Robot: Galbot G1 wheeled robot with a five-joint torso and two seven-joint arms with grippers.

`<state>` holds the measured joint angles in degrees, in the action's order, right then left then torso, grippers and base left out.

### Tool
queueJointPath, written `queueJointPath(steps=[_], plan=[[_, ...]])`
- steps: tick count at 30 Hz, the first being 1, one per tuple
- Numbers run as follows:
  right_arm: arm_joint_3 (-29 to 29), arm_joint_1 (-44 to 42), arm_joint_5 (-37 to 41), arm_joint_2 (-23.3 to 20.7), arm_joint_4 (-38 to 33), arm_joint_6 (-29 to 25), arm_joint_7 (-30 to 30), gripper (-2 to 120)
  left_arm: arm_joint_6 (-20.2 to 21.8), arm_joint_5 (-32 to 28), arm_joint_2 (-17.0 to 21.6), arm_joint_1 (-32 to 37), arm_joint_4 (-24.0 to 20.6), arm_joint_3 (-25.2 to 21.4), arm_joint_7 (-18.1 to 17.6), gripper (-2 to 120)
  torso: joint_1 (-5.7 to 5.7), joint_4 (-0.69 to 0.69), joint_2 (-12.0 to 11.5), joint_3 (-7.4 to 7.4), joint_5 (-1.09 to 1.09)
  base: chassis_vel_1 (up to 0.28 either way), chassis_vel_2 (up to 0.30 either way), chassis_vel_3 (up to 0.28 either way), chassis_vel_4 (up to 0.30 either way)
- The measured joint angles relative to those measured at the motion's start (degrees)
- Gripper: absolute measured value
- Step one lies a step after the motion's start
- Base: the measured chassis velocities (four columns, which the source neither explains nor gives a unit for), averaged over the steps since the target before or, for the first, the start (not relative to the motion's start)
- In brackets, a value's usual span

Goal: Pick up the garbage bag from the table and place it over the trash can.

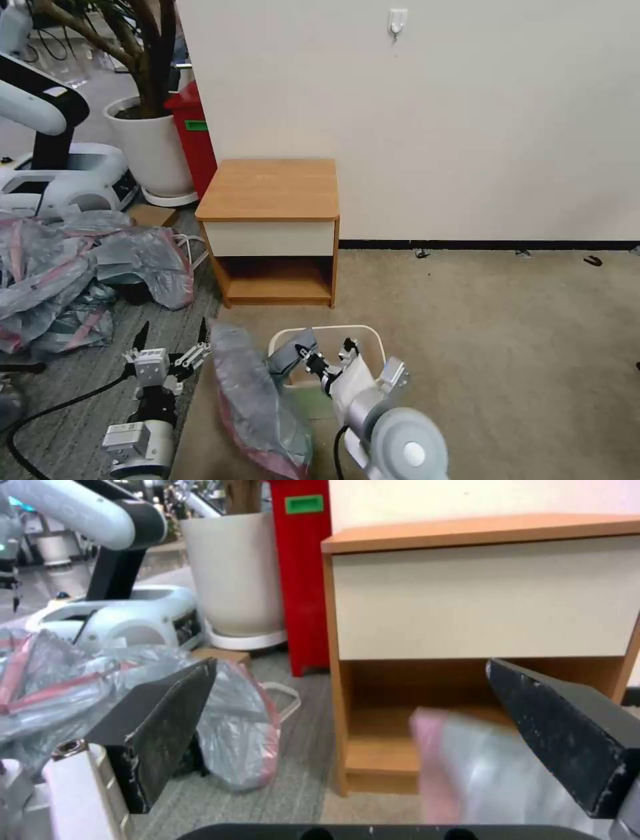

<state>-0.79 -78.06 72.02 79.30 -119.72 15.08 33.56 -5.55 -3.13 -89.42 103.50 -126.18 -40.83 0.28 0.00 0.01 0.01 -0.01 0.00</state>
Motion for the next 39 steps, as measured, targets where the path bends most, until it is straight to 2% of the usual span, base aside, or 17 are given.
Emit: queueJointPath(steps=[6,11,18,28,30,33,34,38,39], plan=[[0.7,0.6,-0.3,-1.4,0.1,-0.4,-0.2,0,0.0,0.1,0.3,0.1,-0.4,0.1,0.0,100,0.0,0.0,0.0,0.0,0.0,0.0,0.0,0.0,0.0],[-1.3,0.1,-3.0,-3.3,-0.5,-0.2,-0.5,0,0.9,0.0,1.9,0.2,-1.5,0.2,0.3,100,0.0,-0.01,0.0,0.0,0.0,0.0,0.0,0.0,0.0],[-2.8,0.5,-10.4,-3.7,0.8,-0.9,-1.9,0,1.6,-0.7,5.4,2.3,-3.9,-0.4,0.6,100,0.0,0.0,0.0,0.0,0.0,0.0,0.0,0.0,0.0],[-4.5,-1.6,-16.9,-4.0,1.1,-1.0,-2.6,0,1.8,-0.9,5.7,2.9,-4.6,-0.2,1.2,100,0.0,-0.01,0.0,0.0,0.0,0.0,0.0,0.0,0.0],[-4.7,-1.9,-17.5,-4.1,1.0,-0.9,-2.7,2,1.8,-0.9,5.7,2.9,-4.6,-0.2,1.2,100,0.0,-0.01,0.0,0.0,0.0,0.0,0.0,0.0,0.0],[-5.2,-2.5,-20.0,-4.4,1.0,-0.6,-3.2,17,1.7,-0.9,5.6,3.3,-4.8,-0.1,1.3,100,0.0,-0.01,0.0,0.01,0.0,0.0,0.0,0.0,0.0],[-5.2,-2.5,-20.0,-4.4,1.0,-0.6,-3.2,17,1.7,-0.9,5.6,3.3,-4.8,-0.1,1.3,100,0.0,-0.01,0.0,0.01,0.0,0.0,0.0,0.0,0.0],[-4.7,-2.3,-21.9,-4.8,1.5,-0.7,-3.6,35,1.5,-0.9,5.6,3.8,-5.2,-0.1,1.3,100,0.0,-0.01,0.0,0.01,0.0,0.0,0.0,0.0,0.0],[-4.7,-2.3,-21.9,-4.8,1.5,-0.7,-3.6,35,1.5,-0.9,5.6,3.8,-5.2,-0.1,1.3,100,0.0,-0.01,0.0,0.01,0.0,0.0,0.0,0.0,0.0]])
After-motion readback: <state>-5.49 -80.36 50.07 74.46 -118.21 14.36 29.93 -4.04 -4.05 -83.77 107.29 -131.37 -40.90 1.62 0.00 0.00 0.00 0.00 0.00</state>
